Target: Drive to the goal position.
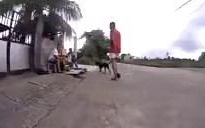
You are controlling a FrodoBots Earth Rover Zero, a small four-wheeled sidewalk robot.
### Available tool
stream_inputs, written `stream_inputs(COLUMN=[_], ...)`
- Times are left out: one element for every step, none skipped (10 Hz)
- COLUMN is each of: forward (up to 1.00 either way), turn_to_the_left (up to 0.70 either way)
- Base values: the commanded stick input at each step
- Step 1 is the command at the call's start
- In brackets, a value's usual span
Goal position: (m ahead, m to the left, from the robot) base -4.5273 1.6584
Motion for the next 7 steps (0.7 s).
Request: stream_inputs(forward=[0.7, 0.7, 0.7, 0.7, 0.7, 0.7, 0.7], turn_to_the_left=[0.0, 0.09, 0.27, 0.27, 0.14, 0.0, 0.0])
